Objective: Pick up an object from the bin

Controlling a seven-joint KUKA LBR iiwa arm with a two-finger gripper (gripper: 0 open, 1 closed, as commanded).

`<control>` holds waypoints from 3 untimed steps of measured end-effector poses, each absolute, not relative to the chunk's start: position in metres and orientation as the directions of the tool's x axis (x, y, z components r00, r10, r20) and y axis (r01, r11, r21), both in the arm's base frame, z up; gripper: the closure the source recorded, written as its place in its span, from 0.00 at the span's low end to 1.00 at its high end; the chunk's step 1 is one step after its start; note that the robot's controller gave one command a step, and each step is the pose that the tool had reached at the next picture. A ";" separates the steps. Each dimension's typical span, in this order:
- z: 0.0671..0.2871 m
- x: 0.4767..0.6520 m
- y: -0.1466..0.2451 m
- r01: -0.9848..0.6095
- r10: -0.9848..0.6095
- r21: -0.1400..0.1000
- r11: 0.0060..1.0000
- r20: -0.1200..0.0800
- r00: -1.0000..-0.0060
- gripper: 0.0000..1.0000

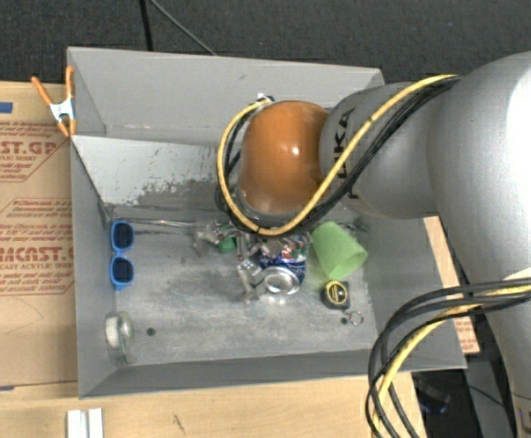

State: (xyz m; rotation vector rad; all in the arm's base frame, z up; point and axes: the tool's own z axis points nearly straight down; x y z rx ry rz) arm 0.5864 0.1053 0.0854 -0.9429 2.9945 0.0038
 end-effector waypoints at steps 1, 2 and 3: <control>0.097 0.585 0.046 -0.625 -0.625 -0.002 0.780 -0.001 -0.780 0.00; 0.096 0.585 0.050 -0.627 -0.627 0.001 0.779 -0.003 -0.779 1.00; 0.172 0.578 0.073 -0.604 -0.604 -0.003 0.797 -0.010 -0.797 1.00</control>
Offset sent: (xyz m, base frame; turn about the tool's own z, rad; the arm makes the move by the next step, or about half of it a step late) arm -0.0017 -0.0567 0.0111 -0.0696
